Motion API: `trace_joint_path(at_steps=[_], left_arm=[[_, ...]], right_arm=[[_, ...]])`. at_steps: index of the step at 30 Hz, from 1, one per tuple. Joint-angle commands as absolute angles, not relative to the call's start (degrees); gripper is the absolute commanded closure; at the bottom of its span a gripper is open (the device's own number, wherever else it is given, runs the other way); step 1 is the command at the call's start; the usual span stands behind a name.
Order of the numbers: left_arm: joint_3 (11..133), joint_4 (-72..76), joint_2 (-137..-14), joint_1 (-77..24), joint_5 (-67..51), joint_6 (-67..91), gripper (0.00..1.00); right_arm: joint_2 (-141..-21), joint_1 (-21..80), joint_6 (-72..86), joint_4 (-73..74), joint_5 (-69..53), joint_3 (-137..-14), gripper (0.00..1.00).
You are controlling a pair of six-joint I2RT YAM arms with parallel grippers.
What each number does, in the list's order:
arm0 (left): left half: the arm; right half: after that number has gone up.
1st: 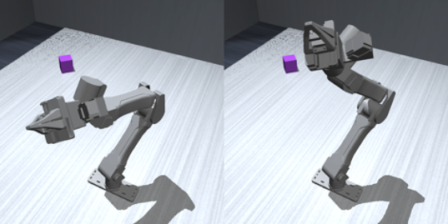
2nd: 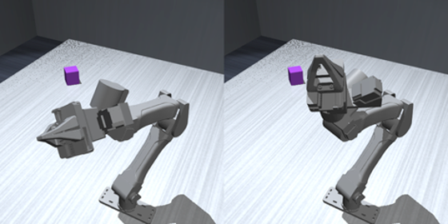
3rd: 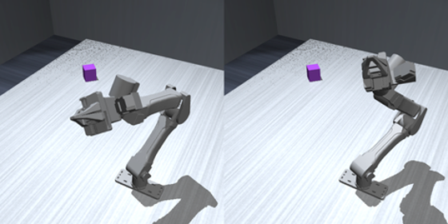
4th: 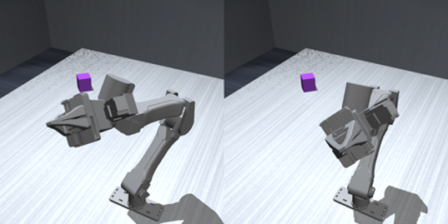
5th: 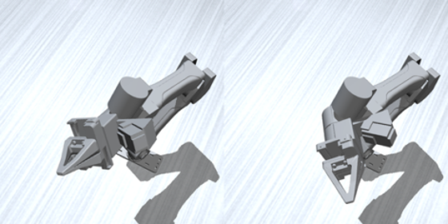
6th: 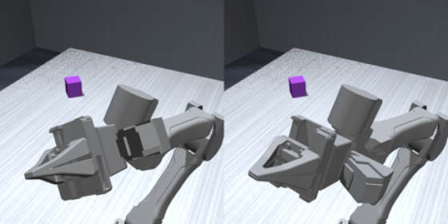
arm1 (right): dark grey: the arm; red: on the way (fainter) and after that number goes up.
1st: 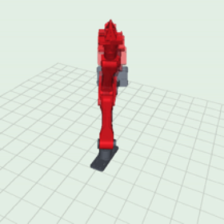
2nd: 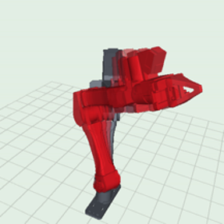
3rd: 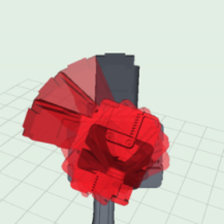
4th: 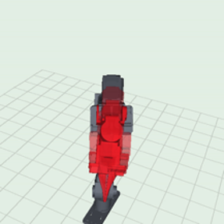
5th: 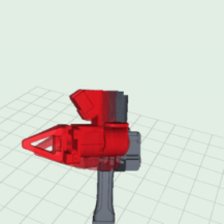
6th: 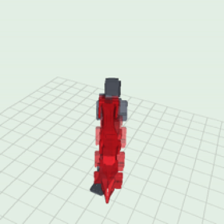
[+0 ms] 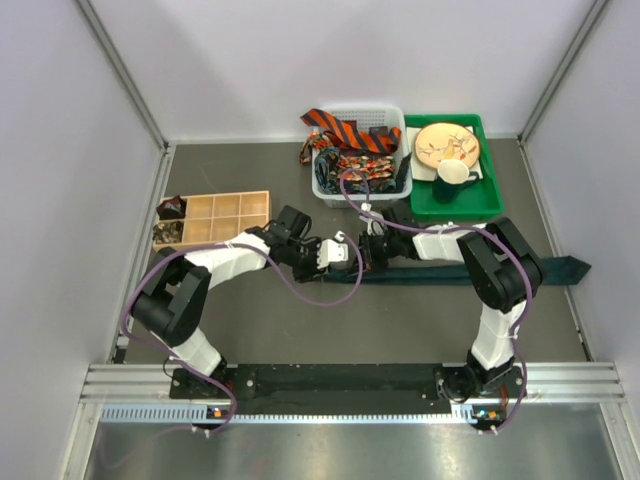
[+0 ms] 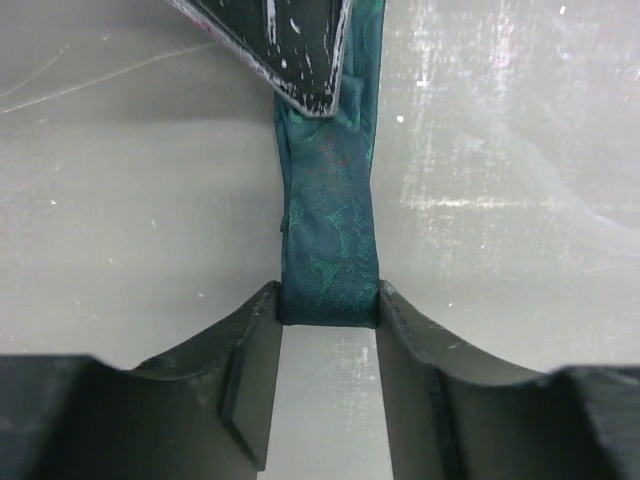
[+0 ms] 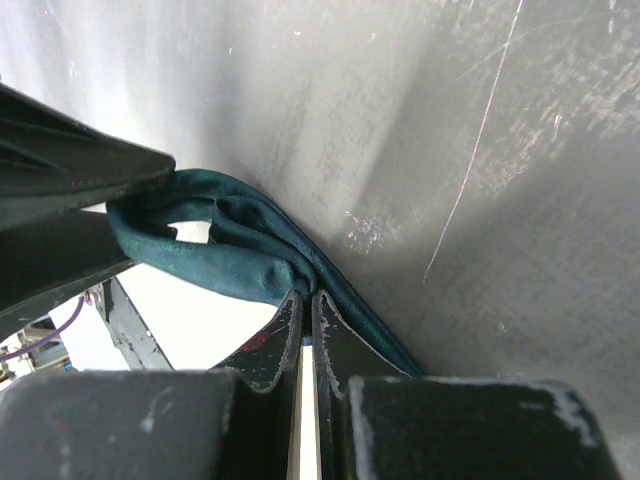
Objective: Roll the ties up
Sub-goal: Roll the tie at the center of the board.
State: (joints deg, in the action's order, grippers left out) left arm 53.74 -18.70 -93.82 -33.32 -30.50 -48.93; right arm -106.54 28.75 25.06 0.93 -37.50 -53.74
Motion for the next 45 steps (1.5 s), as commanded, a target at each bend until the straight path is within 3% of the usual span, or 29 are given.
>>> trace_joint_path(at_steps=[1, 9, 18, 30, 35, 41, 45], left_arm=[[56.86, -17.4, -92.81, -34.1, -34.97, -49.04, 0.6], [61.52, -16.61, -96.76, -37.0, -36.91, -45.27, 0.66], [64.86, -14.32, -103.53, -40.43, -32.44, -41.57, 0.64], [67.23, -22.48, -108.54, -41.22, -26.28, -43.15, 0.68], [68.9, -25.48, -109.16, -41.48, -26.19, -44.56, 0.7], [68.82, -28.03, -109.69, -41.57, -24.96, -45.7, 0.71], [69.08, -28.12, -110.12, -41.66, -24.96, -45.35, 0.71]], right_arm=[[-107.75, 29.09, 23.29, 1.93, -33.84, -55.28, 1.0], [-108.1, 29.09, 23.64, 2.11, -34.01, -55.55, 1.0], [-107.58, 29.09, 24.61, 1.5, -34.28, -55.2, 1.0], [-104.16, 27.6, 26.98, 0.53, -38.05, -53.96, 1.0], [-101.52, 25.4, 27.33, 2.28, -41.65, -53.35, 0.83], [-97.21, 22.5, 27.51, 3.87, -46.05, -50.99, 0.73], [-96.41, 22.33, 32.93, -5.67, -49.21, -47.29, 0.68]])
